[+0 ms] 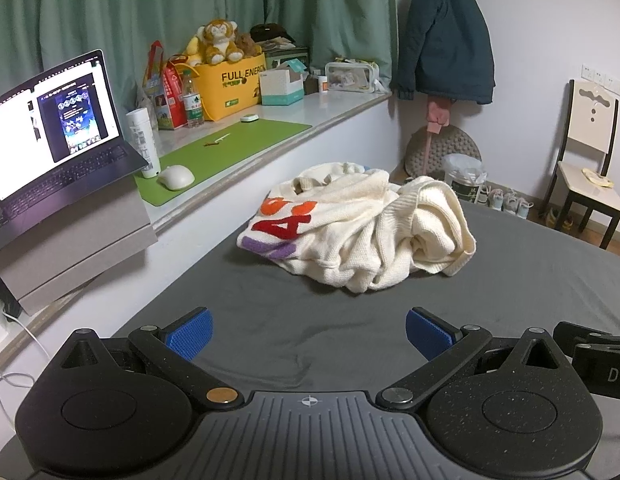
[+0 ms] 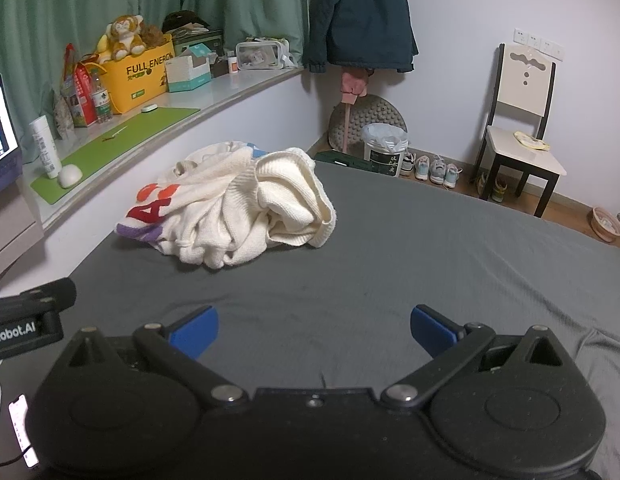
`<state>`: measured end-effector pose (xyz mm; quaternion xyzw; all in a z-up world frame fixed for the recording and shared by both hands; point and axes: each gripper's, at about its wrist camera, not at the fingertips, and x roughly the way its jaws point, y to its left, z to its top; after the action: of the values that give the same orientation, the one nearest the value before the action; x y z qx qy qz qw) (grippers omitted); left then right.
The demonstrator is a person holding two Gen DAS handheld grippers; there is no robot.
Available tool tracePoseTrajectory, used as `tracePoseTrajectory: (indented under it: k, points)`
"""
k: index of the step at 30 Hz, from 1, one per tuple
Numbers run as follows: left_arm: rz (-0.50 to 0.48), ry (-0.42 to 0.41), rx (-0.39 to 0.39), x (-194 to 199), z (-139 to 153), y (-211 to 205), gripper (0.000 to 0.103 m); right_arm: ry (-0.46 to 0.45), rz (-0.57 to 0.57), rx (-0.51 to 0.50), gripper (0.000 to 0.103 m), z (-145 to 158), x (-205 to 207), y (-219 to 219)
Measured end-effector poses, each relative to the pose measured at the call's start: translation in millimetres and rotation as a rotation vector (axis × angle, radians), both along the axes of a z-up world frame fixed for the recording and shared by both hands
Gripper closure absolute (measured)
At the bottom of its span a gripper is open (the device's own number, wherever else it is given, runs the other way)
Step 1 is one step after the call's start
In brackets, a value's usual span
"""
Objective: Fold clothes
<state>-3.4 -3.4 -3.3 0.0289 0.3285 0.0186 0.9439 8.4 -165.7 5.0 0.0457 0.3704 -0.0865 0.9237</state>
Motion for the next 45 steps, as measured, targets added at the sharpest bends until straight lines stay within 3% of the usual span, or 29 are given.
tracePoseTrajectory:
  k: [45]
  points:
    - [0.041,0.018,0.027,5.0,-6.7,-3.2,0.000,0.016,0.009,0.001,0.000,-4.5,1.8,2.0]
